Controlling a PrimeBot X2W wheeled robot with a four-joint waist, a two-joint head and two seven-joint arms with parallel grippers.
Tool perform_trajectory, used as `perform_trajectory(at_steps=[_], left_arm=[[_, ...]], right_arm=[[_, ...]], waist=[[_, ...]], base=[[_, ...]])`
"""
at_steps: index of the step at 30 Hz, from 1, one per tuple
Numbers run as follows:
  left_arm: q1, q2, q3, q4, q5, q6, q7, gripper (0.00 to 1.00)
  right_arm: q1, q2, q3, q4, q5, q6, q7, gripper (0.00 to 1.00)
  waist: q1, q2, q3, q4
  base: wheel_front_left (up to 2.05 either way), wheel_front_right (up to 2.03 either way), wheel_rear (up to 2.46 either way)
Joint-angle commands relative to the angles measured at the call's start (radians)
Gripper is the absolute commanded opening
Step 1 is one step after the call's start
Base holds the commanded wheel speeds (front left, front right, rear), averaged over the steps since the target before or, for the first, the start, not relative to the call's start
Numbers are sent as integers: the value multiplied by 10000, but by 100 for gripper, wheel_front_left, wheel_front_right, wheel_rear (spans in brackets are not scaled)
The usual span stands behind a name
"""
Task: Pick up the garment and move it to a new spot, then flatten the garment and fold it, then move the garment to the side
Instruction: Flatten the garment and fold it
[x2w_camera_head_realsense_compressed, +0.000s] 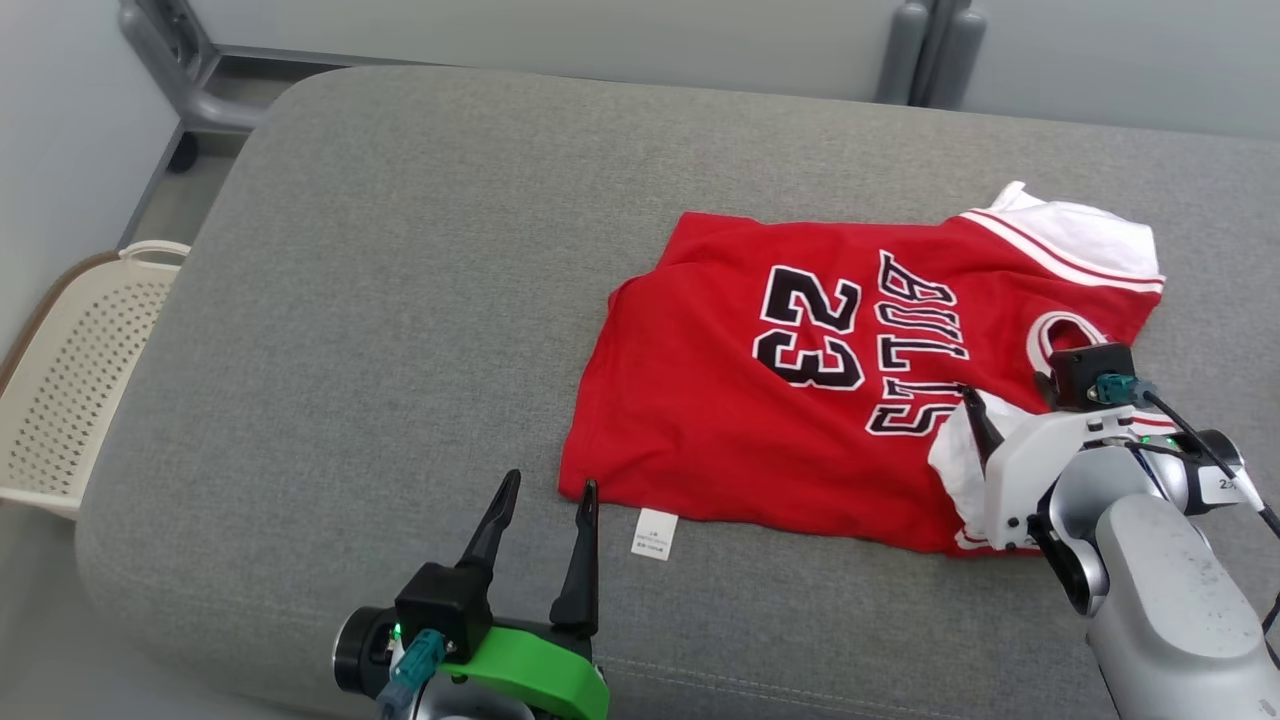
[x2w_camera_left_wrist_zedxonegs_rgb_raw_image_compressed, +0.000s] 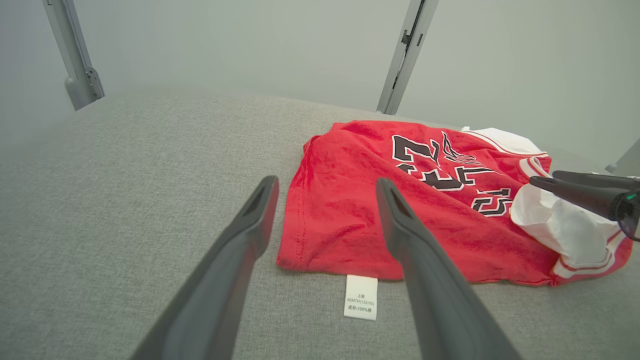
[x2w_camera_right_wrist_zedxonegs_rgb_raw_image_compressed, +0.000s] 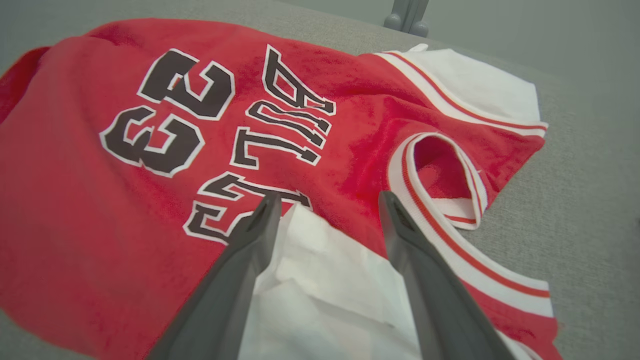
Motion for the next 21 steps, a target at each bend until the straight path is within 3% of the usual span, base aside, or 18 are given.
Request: perform_trajectory(at_steps=[1, 7, 8, 9, 14, 21], left_arm=[[-132, -49, -2, 33, -28, -37, -93, 100], [12, -105, 25, 116, -59, -61, -127, 100], [28, -112, 36, 138, -65, -71, -136, 100], [42, -121, 46, 154, -67, -73, -139, 100], [129, -154, 69, 167, -34, -58, -167, 100], [199, -167, 103, 212, 19, -91, -160, 100]], right_arm=[[-84, -95, 80, 96, 113, -12, 163, 100], [-140, -440, 384, 333, 24, -12, 1132, 100], [-130, -454, 337, 336, -83, -12, 1246, 78], [-120, -474, 287, 313, -218, -12, 1348, 48], [-16, -448, 177, 108, -812, -12, 1925, 1], [140, -480, 252, -435, -1017, -12, 2510, 0]], waist=[[0, 0, 64, 489], [0, 0, 6, 679], [0, 0, -8, 685], [0, 0, -21, 684], [0, 0, -93, 566], [0, 0, -164, 353]], base=[[0, 0, 0], [0, 0, 0], [0, 0, 0], [0, 0, 0], [0, 0, 0], [0, 0, 0]])
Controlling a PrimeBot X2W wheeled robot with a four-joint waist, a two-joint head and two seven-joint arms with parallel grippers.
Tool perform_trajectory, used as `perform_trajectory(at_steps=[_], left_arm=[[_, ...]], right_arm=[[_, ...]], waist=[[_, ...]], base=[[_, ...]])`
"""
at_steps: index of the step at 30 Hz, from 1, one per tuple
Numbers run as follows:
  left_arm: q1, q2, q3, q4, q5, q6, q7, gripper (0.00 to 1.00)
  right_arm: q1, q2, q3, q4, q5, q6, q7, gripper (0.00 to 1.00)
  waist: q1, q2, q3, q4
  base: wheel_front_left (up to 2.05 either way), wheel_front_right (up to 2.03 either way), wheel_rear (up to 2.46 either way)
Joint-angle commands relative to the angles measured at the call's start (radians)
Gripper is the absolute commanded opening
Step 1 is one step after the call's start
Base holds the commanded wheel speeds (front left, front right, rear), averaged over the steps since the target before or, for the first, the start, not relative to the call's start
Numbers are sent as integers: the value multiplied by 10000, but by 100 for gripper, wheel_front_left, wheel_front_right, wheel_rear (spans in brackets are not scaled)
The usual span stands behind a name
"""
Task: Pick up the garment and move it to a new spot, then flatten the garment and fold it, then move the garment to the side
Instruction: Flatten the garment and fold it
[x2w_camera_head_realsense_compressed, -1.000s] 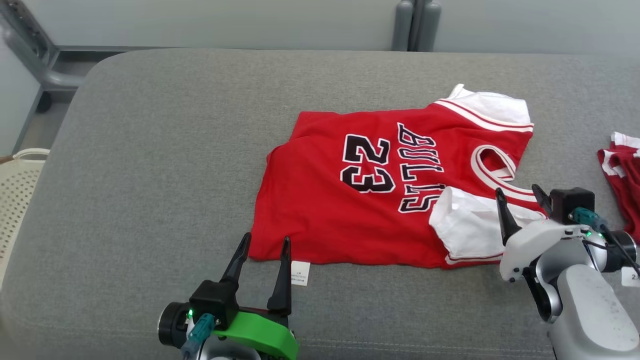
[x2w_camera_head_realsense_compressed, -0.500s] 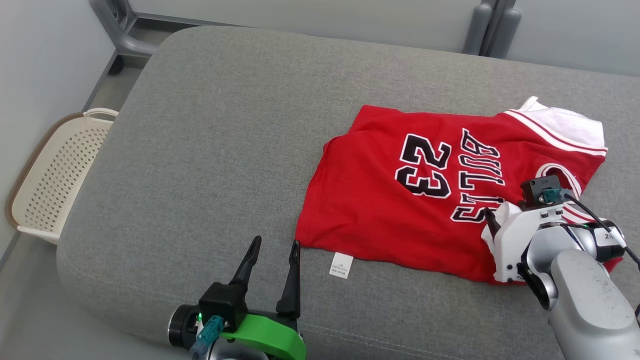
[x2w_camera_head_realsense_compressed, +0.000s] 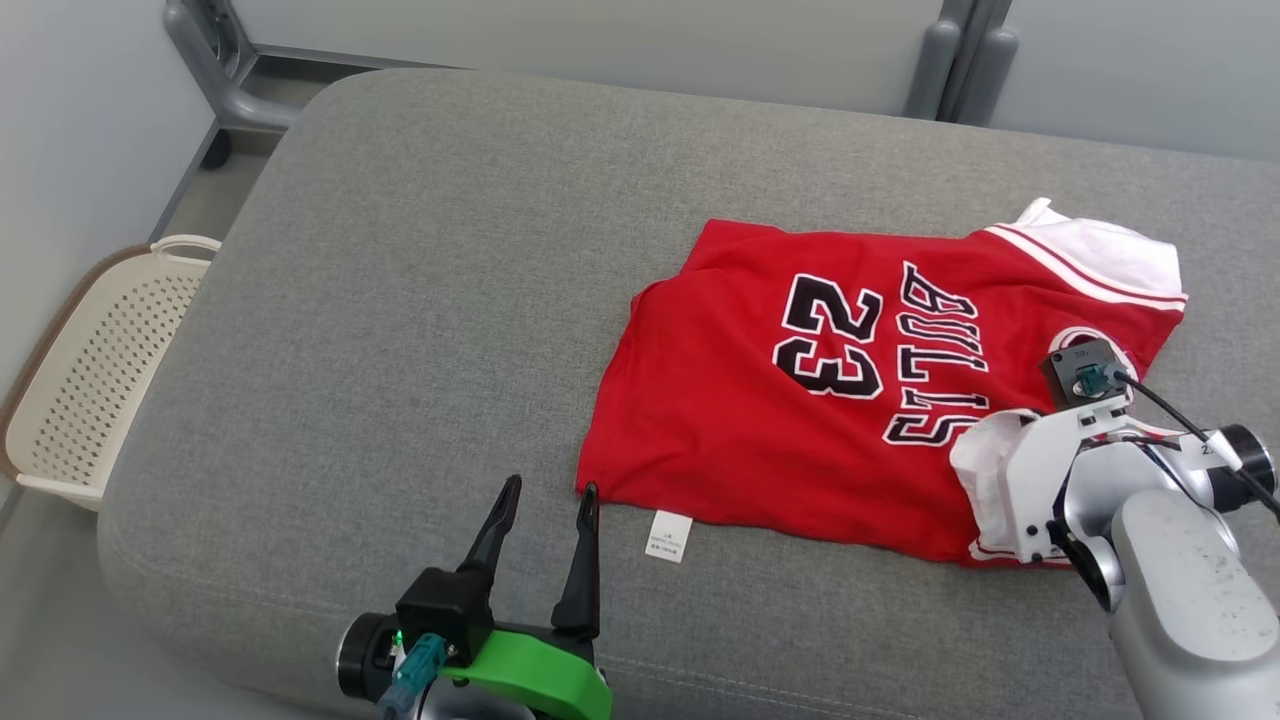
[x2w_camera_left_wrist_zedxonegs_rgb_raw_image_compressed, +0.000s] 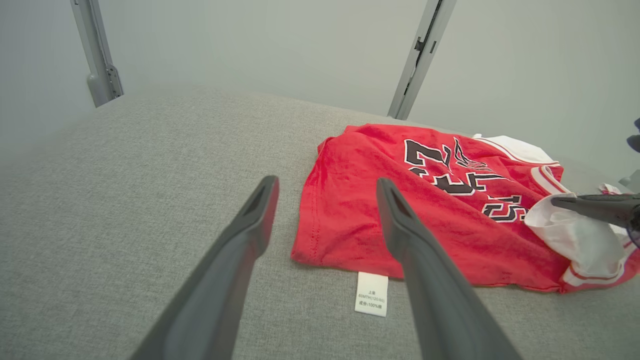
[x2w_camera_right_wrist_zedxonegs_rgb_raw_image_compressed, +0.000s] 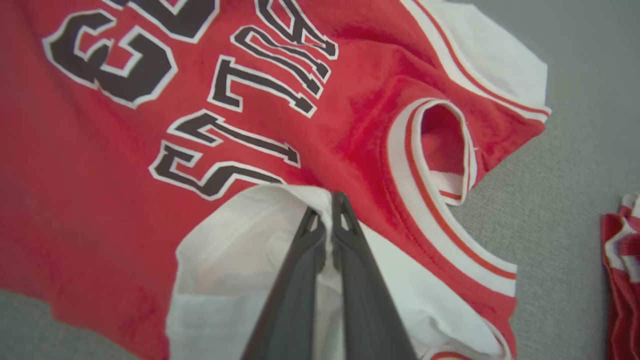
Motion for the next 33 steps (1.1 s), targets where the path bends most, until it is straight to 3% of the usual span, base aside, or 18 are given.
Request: perform_trajectory(at_steps=[1, 13, 21, 25, 33], left_arm=[[126, 4, 26, 18, 43, -54, -43, 100], [172, 125, 147, -16, 172, 2, -50, 100], [224, 317, 200, -193, 210, 87, -17, 100], [209, 480, 213, -278, 241, 130, 34, 100], [81, 623, 194, -389, 205, 172, 158, 100]], right_arm=[[11, -51, -17, -88, -41, -12, -41, 0], [-822, 190, -239, -961, -70, -12, -2004, 0], [1087, 328, -1138, -2033, 110, -12, -2674, 0], [2212, 846, -1871, -2394, 60, -12, -3069, 0], [3639, 1572, -2643, -1905, -152, -14, -3928, 3]], waist=[[0, 0, -13, -46], [0, 0, -158, -738], [0, 0, -163, -1749], [0, 0, -66, -2225], [0, 0, -10, -2591]], base=[[0, 0, 0], [0, 0, 0], [0, 0, 0], [0, 0, 0], [0, 0, 0]])
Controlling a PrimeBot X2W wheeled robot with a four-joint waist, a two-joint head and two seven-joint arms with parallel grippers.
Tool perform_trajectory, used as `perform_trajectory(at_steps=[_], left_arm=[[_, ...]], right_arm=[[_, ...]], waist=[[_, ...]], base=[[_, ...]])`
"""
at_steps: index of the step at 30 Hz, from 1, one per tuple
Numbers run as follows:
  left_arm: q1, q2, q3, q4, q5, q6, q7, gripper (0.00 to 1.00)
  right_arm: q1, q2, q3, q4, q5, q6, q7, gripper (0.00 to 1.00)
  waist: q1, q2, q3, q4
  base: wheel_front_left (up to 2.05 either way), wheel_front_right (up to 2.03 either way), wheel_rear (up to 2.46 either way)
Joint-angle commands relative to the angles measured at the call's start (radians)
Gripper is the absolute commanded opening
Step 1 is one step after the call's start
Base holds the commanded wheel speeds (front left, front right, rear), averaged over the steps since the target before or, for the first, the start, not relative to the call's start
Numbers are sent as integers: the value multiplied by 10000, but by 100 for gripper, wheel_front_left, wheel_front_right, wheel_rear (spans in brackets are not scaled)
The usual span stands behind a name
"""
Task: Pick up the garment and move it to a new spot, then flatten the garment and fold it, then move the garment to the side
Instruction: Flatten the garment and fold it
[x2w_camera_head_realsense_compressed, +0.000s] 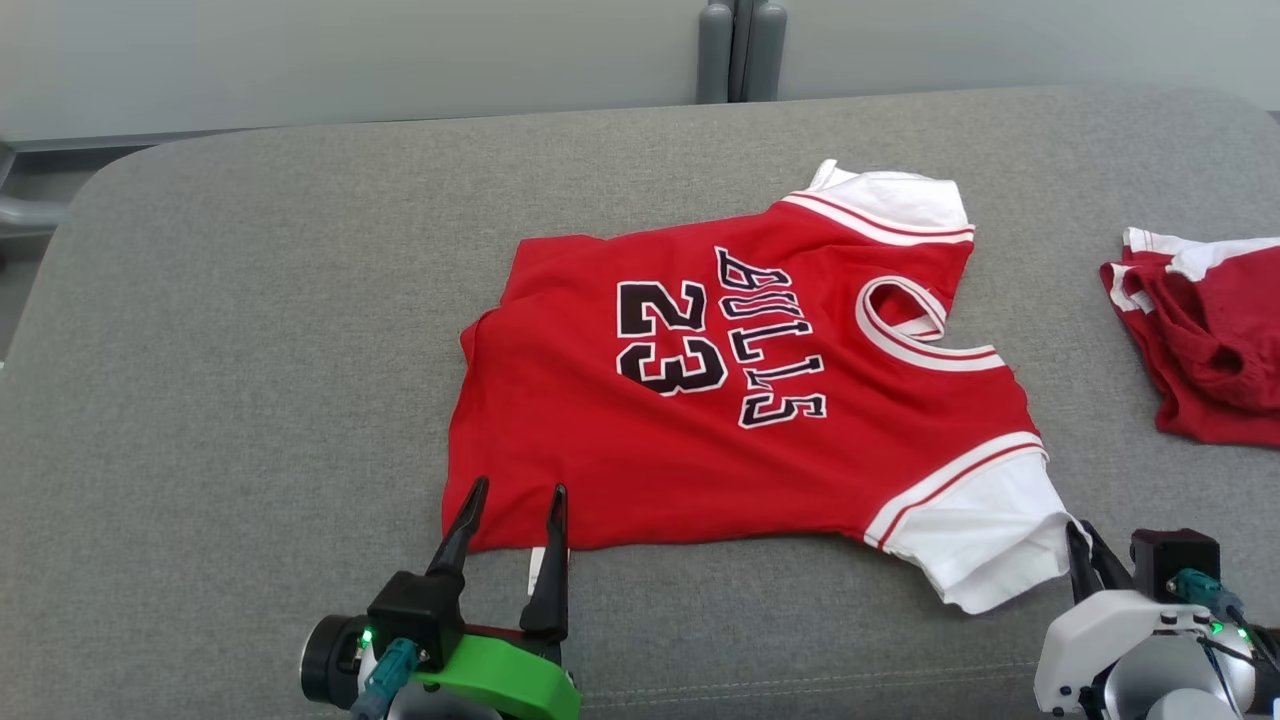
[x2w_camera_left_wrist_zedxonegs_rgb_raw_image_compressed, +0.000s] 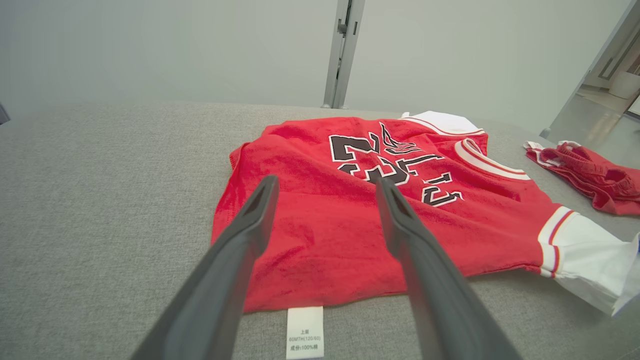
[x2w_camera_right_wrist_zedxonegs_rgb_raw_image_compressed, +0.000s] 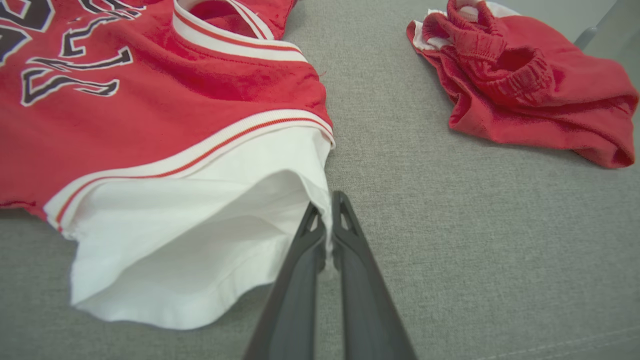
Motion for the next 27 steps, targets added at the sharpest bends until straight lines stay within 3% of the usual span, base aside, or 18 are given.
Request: perform_trajectory(at_steps=[1, 3, 16, 27], left_arm=[[-51, 70, 40, -25, -8, 35, 20, 100], [-33, 95, 43, -37, -28, 60, 31, 100], [219, 280, 185, -54, -202, 210, 28, 100], [774, 779, 853, -221, -616, 682, 211, 100]], right_arm=[[201, 35, -147, 222, -67, -16, -186, 29], [301, 113, -163, 537, -97, -16, -333, 100], [862, 135, -381, 1435, 127, -14, -899, 100], [726, 63, -411, -464, 669, -14, -838, 100]], waist=[[0, 0, 7, -94], [0, 0, -9, -143], [0, 0, -177, -500], [0, 0, -908, -450]], base=[[0, 0, 0], [0, 0, 0], [0, 0, 0], [0, 0, 0]])
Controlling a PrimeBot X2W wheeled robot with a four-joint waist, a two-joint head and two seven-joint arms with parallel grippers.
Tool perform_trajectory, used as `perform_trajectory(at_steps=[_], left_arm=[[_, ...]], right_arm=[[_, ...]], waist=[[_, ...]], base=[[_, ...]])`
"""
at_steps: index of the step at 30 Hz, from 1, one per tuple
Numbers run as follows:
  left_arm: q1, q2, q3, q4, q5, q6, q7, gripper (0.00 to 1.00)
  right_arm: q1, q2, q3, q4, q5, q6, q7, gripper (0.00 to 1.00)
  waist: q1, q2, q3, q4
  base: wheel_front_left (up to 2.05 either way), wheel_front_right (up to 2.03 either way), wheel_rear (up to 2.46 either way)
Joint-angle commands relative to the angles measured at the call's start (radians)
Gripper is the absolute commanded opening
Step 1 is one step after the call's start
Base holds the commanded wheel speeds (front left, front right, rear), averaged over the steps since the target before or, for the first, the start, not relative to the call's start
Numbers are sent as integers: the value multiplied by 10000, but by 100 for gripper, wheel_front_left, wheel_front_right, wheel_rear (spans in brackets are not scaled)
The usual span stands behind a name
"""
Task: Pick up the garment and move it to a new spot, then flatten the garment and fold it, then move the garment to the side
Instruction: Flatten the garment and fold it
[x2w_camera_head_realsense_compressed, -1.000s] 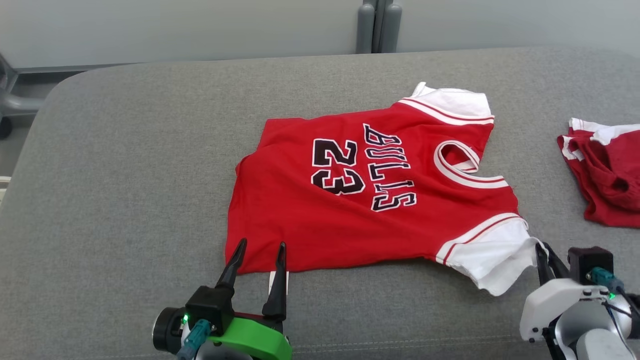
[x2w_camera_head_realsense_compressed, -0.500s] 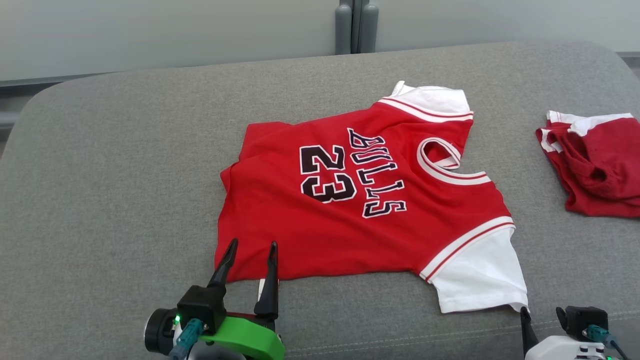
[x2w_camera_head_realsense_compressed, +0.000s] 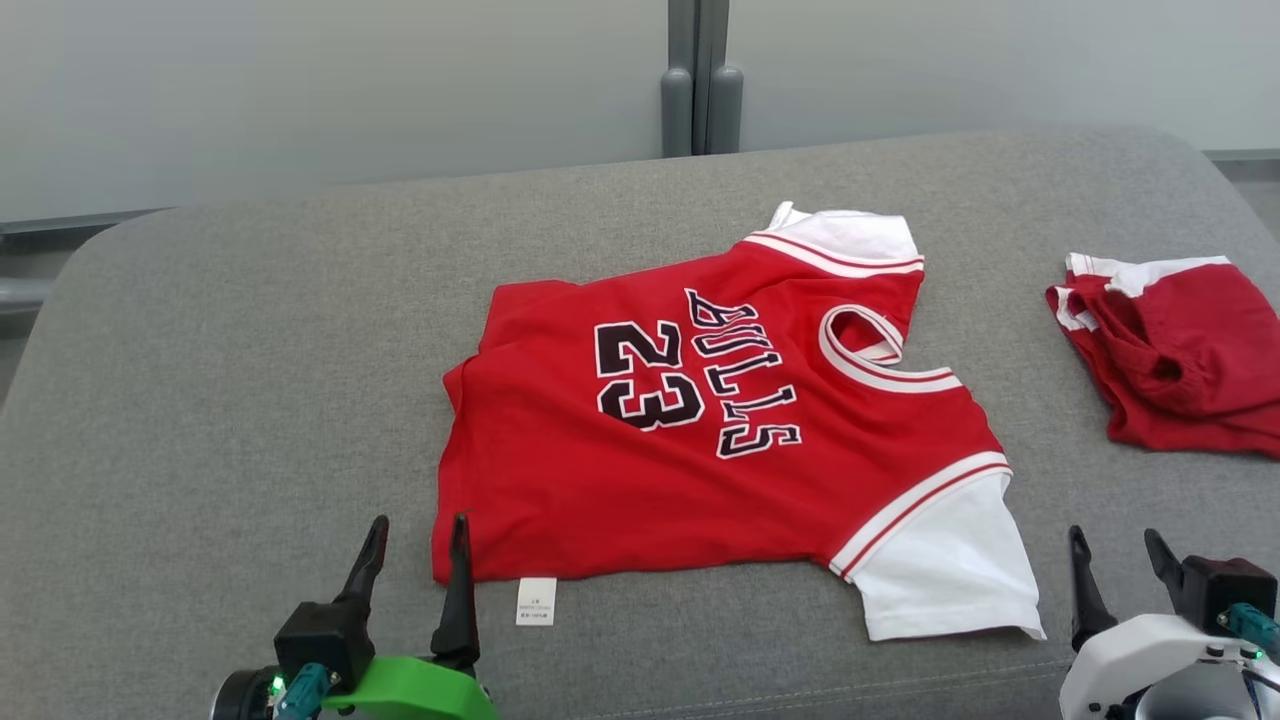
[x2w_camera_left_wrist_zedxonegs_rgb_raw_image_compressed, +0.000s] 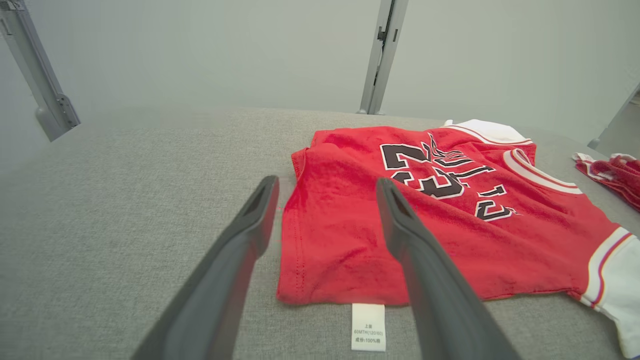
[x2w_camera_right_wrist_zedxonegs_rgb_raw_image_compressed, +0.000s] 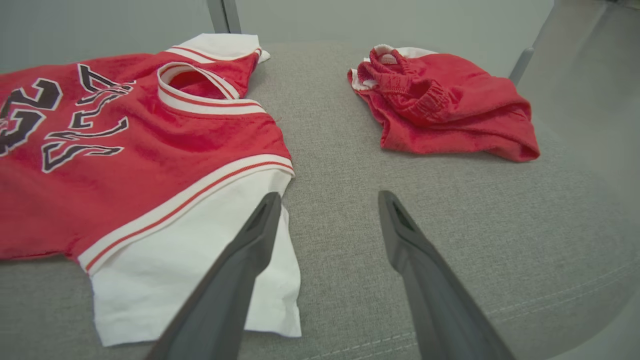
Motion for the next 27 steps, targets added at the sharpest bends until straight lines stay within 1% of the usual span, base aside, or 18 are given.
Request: perform_trajectory(at_steps=[1, 6, 12, 20, 27], left_arm=[[189, 108, 77, -39, -115, 75, 35, 100], [508, 210, 255, -108, -374, 139, 245, 100], [766, 121, 334, 265, -926, -66, 507, 100], [615, 110, 339, 1360, -1285, -357, 607, 100], [408, -48, 381, 2088, -1581, -619, 640, 100]], right_arm=[[-30, -24, 7, -289, 71, -12, 76, 100], [178, -7, -46, -1393, 133, -12, 375, 100], [285, 50, 38, -2226, 414, -12, 570, 100], [198, 85, 424, -2500, 577, -12, 744, 100], [221, 99, 534, -2329, 628, -11, 776, 100]], waist=[[0, 0, -179, 67], [0, 0, -354, 124], [0, 0, -535, 24], [0, 0, -570, -367], [0, 0, -496, -600]], base=[[0, 0, 0], [0, 0, 0], [0, 0, 0], [0, 0, 0], [0, 0, 0]])
